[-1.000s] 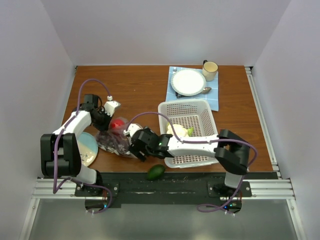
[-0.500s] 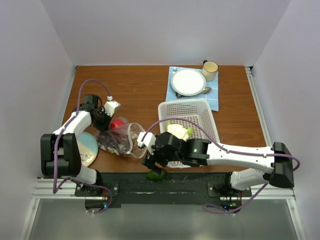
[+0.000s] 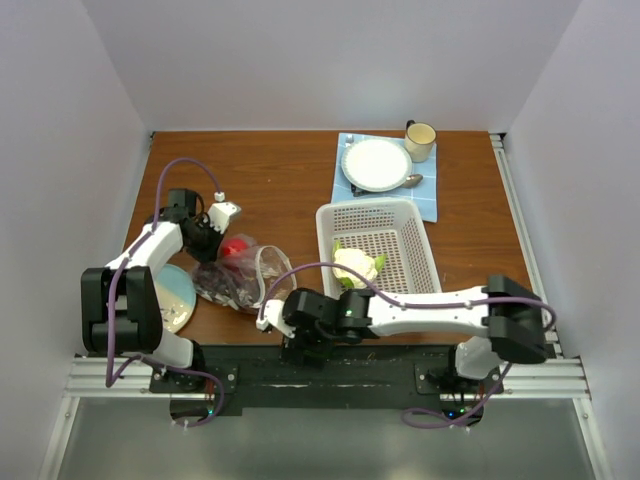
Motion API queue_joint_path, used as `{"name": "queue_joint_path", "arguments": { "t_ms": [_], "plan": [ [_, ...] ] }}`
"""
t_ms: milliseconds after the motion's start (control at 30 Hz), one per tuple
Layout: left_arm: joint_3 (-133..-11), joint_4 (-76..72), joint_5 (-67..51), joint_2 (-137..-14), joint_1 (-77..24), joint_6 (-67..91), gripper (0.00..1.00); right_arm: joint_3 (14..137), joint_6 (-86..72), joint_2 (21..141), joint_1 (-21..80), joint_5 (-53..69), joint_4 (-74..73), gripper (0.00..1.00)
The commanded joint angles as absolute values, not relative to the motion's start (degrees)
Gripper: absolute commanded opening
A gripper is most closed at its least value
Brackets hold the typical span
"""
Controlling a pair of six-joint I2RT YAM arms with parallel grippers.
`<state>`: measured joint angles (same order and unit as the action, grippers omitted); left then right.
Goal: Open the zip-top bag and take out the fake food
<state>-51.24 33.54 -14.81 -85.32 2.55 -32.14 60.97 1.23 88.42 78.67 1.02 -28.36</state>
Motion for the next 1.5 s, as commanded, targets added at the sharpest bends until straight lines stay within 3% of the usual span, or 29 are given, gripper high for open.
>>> {"name": "queue_joint_path", "arguments": {
  "t_ms": [0, 267, 467, 833, 933, 967, 1033, 1133, 1167, 1200, 1333, 1467],
  "plan": [
    [-52.91, 33.66, -15.47, -84.46, 2.46, -31.90, 0.11, 67.05, 7.11, 95.70, 79.71, -1.48, -32.78, 0.90],
    [-52.21, 33.31, -14.94, -84.20, 2.46, -32.52, 0.11, 69.61, 8.44, 100.02, 79.89, -2.37, -33.40, 0.89],
    [-51.68, 32.87, -15.29, -84.20, 2.46, -32.43, 0.12, 67.94, 7.82, 101.51, 79.80, -2.72, -33.75, 0.77],
    [-51.59, 32.87, -15.29, -83.76, 2.46, -32.43, 0.12, 66.71, 7.12, 103.09, 79.89, -4.66, -33.84, 0.74],
    [-51.77, 33.05, -15.12, -83.50, 2.55, -32.52, 0.11, 67.23, 7.21, 103.10, 79.81, -4.75, -33.66, 0.62],
    [-51.94, 33.22, -15.20, -83.50, 2.46, -32.52, 0.11, 67.67, 7.21, 101.88, 79.89, -4.75, -33.58, 0.52],
    [-51.94, 33.22, -15.21, -83.58, 2.46, -32.52, 0.11, 69.51, 7.21, 100.20, 79.81, -7.11, -33.14, 0.44],
    [-52.56, 33.57, -15.03, -83.76, 2.46, -32.43, 0.10, 72.42, 6.86, 95.38, 79.63, -14.81, -31.38, 0.31],
    [-52.82, 33.75, -15.20, -83.76, 2.46, -32.43, 0.10, 72.94, 7.03, 94.06, 79.45, -17.03, -29.81, 0.20],
    [-53.00, 33.84, -15.21, -83.76, 2.46, -32.34, 0.10, 73.12, 7.12, 91.00, 79.45, -19.05, -28.58, 0.16],
    [-53.44, 34.01, -15.29, -83.85, 2.46, -32.34, 0.09, 71.90, 6.16, 83.26, 74.90, -24.42, -23.13, 0.06],
    [-53.52, 34.19, -15.38, -83.58, 2.46, -32.34, 0.09, 67.25, 4.57, 75.95, 68.04, -32.83, -16.01, 0.09]
  ]
}}
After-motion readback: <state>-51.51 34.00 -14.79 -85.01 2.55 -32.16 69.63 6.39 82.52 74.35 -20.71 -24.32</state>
